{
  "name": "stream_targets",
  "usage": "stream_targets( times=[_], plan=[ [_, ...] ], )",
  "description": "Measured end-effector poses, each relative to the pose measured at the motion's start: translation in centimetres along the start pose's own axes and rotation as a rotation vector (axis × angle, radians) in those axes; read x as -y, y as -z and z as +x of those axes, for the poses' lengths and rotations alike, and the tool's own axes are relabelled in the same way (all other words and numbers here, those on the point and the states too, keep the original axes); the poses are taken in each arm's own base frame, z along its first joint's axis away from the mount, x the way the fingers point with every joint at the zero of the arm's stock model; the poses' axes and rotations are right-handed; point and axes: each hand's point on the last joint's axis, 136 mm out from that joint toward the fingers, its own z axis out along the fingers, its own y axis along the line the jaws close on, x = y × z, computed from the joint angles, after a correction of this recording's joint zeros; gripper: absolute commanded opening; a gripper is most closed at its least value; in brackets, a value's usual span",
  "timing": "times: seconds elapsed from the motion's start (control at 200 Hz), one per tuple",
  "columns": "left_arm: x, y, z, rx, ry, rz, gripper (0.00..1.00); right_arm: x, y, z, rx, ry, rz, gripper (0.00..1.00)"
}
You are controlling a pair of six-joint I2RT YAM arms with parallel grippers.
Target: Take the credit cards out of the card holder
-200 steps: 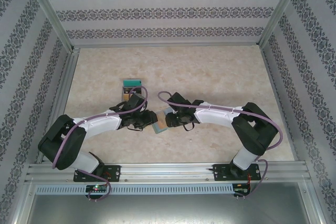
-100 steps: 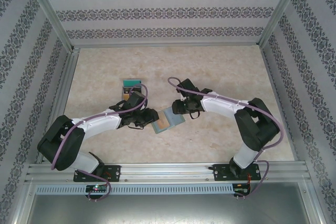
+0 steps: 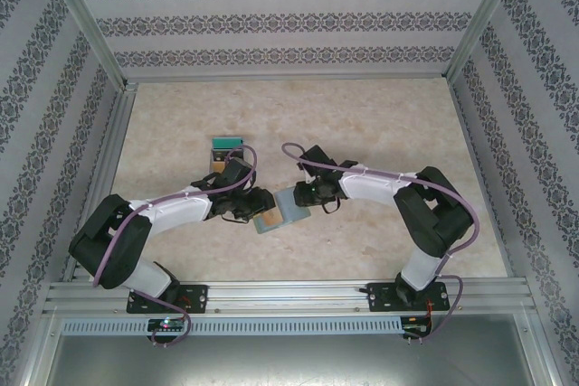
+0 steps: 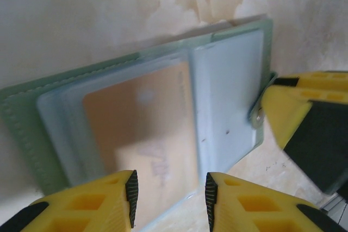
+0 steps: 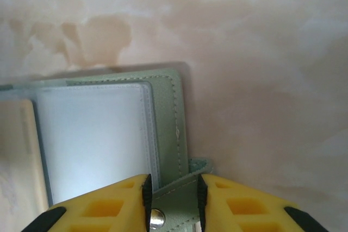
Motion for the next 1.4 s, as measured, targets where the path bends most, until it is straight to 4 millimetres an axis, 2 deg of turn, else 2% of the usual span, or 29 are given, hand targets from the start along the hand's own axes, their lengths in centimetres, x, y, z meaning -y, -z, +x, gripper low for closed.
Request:
stream_targets(
  times=[0.12,0.3,0.719,1.029,1.399],
  plan=[
    [-0.2,0.1,-0.3,0.015,0.001,-0.016,0.39,-0.6,0.0,0.6,-0.007,-0.004,-0.005,0.32],
    [-1.5,0.2,-0.2,0.021,0.015,-0.075,0.39,-0.6,0.0,0.5,-0.007,-0.022,-0.006,0.32],
    [-2.8,0.4,0.4,0.008,0.035,-0.134,0.39,-0.6,-0.1,0.5,-0.004,-0.025,-0.007,0.33],
    [-2.9,0.4,0.5,0.004,0.036,-0.135,0.39,-0.7,-0.1,0.6,-0.004,-0.024,-0.008,0.33],
    [-1.9,-0.1,0.3,-0.003,0.027,-0.088,0.4,-0.7,-0.1,0.6,-0.002,-0.022,-0.007,0.33]
  ],
)
